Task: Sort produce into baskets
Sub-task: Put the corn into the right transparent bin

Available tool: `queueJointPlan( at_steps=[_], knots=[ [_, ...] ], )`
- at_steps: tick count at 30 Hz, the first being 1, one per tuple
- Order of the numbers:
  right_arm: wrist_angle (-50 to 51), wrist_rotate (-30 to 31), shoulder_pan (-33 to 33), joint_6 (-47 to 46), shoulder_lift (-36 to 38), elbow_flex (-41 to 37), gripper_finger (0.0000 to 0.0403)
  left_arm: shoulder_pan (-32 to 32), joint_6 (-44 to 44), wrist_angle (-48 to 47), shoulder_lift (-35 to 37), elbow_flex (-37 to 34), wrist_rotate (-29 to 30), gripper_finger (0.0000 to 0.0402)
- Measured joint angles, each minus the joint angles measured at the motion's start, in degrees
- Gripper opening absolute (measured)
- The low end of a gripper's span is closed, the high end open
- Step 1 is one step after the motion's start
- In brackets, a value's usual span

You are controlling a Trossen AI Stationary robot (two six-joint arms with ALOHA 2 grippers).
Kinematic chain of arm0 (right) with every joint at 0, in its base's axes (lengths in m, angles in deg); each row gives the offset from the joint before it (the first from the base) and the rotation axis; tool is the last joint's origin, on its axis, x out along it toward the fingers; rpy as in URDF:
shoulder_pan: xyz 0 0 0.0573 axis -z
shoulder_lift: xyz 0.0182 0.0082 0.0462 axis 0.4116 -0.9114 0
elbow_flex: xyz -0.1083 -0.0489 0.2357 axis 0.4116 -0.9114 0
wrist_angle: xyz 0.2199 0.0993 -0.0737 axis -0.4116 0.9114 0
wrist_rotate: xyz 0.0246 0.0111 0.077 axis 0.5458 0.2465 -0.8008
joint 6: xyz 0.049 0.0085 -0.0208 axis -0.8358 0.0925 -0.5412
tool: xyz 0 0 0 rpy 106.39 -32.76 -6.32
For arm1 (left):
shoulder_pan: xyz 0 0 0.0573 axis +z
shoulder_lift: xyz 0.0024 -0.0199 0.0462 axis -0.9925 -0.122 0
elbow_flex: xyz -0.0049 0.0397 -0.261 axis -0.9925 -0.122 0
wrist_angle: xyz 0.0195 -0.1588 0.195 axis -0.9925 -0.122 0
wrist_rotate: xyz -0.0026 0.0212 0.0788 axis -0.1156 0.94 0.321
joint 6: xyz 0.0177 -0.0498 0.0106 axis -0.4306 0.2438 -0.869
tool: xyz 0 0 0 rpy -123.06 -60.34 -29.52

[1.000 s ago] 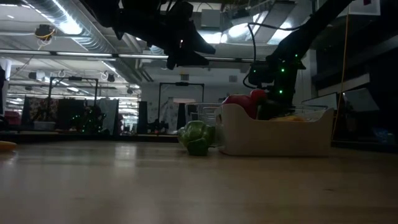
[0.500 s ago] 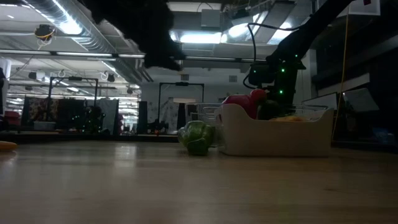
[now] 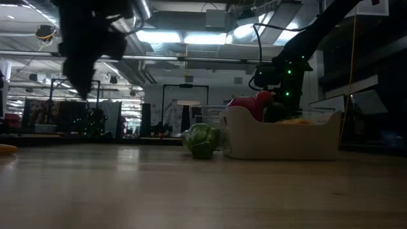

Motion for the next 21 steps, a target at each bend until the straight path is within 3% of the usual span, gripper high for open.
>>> queueJointPlan(
  at_steps=[9, 21],
  knots=[
    [0.0, 0.0, 0.0, 0.0, 0.0, 0.0, 0.0143, -7.1, 13.0, -0.6, 0.0, -7.0, 0.0, 0.0233],
    [0.0, 0.0, 0.0, 0.0, 0.0, 0.0, 0.0143, -14.4, 20.8, 0.9, 0.0, -12.8, 0.0, 0.0233]
  ],
)
